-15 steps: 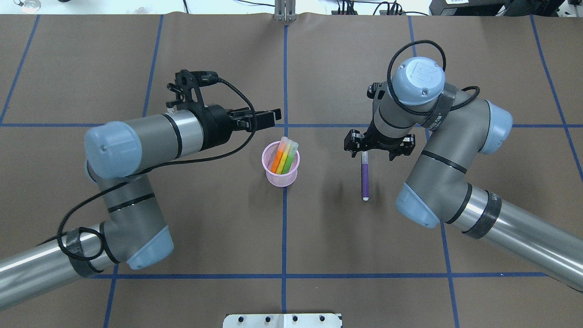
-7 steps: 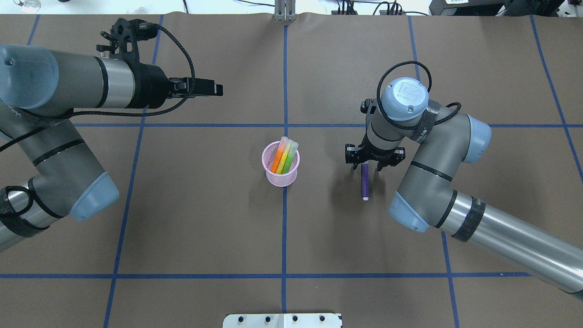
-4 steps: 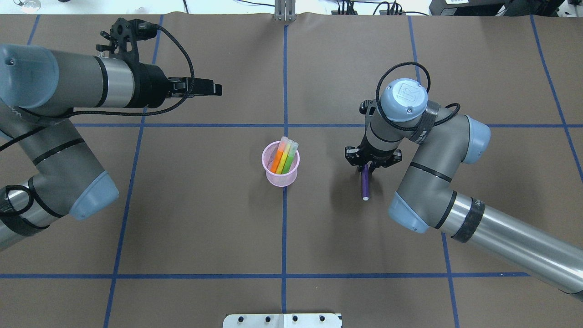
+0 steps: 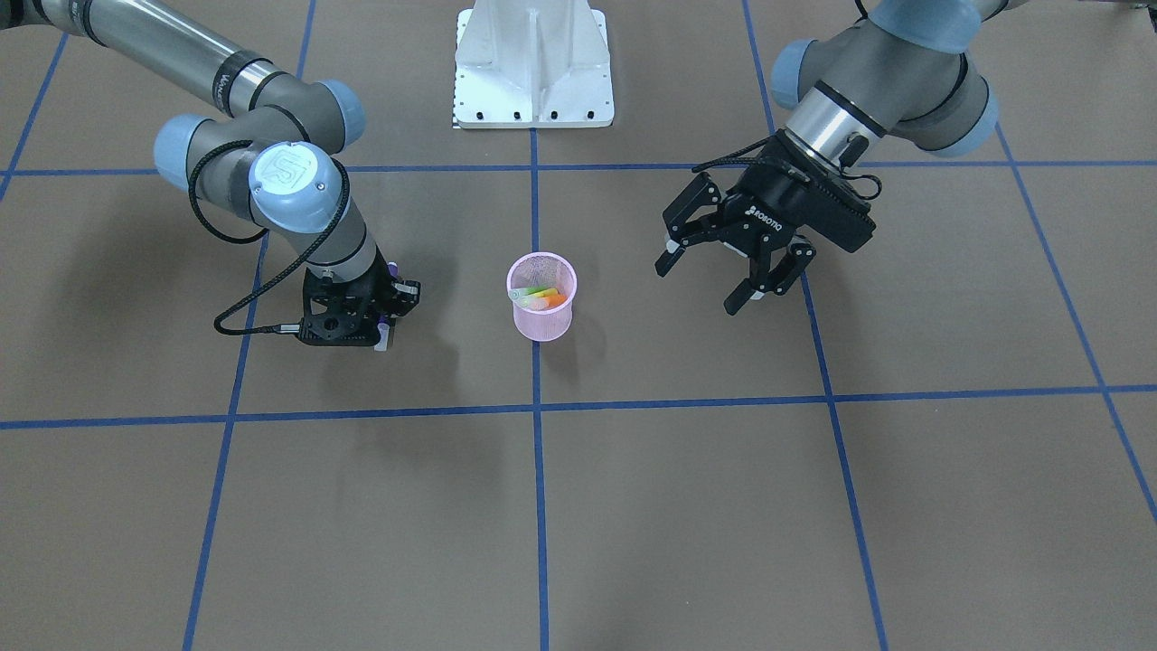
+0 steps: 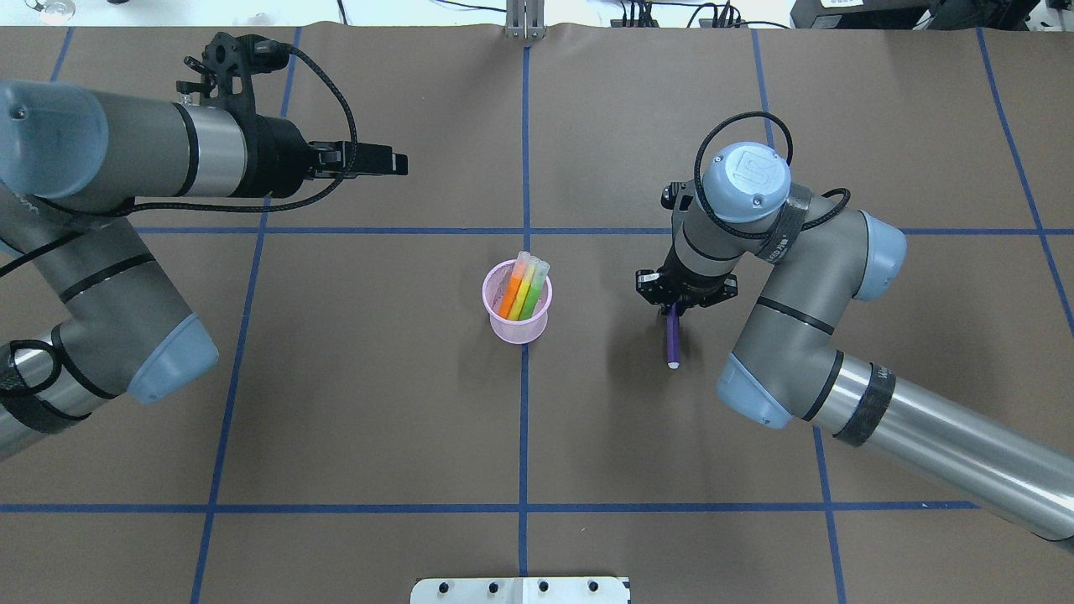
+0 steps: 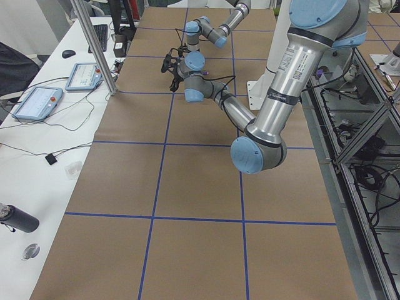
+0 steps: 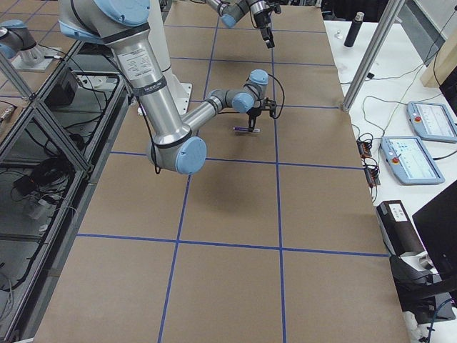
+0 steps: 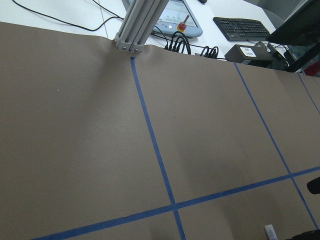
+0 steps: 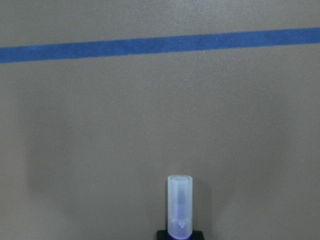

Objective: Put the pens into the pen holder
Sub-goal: 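Grasp the purple marker with the right gripper while the left arm withdraws, then lift the purple marker and lower it into the pink cup with the right gripper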

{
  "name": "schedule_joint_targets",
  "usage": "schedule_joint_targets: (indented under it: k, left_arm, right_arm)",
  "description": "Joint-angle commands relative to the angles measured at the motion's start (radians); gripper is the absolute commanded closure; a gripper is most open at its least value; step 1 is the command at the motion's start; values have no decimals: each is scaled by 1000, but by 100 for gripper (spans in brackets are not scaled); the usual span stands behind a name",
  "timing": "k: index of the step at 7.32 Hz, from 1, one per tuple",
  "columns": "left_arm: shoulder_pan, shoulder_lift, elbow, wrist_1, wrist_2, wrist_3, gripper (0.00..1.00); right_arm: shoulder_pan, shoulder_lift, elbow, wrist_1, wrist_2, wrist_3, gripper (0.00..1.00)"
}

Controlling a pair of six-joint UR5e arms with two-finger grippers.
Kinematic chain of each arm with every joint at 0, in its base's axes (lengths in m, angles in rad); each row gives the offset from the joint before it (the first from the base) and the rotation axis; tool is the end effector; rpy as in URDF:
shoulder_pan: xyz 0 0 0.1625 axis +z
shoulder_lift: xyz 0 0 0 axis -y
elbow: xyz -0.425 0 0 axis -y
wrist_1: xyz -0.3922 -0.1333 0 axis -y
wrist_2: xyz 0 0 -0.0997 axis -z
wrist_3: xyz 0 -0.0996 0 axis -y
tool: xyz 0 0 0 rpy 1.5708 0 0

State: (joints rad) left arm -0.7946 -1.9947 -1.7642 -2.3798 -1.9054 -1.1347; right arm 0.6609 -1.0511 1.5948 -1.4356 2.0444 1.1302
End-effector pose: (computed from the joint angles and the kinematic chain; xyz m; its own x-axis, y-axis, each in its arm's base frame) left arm 0.3500 -0.5001 0.2377 0.2800 0.2843 -0.9169 0.3620 0.8534 0.3751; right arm -0.4828 -0.4867 0.3349 0.6923 0.0575 0.7193 -0.0276 0.9982 -0.0533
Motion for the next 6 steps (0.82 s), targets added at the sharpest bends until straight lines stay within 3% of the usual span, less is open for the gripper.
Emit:
schedule_joint_targets:
  k: [1, 3, 5, 6]
  left_arm:
    - [-52, 25, 3, 63, -73, 103, 1]
    - [-81, 83, 5, 80, -90, 199, 1]
    - [-112, 169, 9, 82, -92, 329, 1]
    - [-124, 203, 18, 85, -86, 348, 1]
  right_arm:
    - [72, 2, 138, 18, -1, -16, 100]
    - [115, 5, 192, 219, -57, -20, 100]
    - [86, 2, 182, 506, -198, -18, 100]
    - [35, 3, 182, 568, -299, -20, 100]
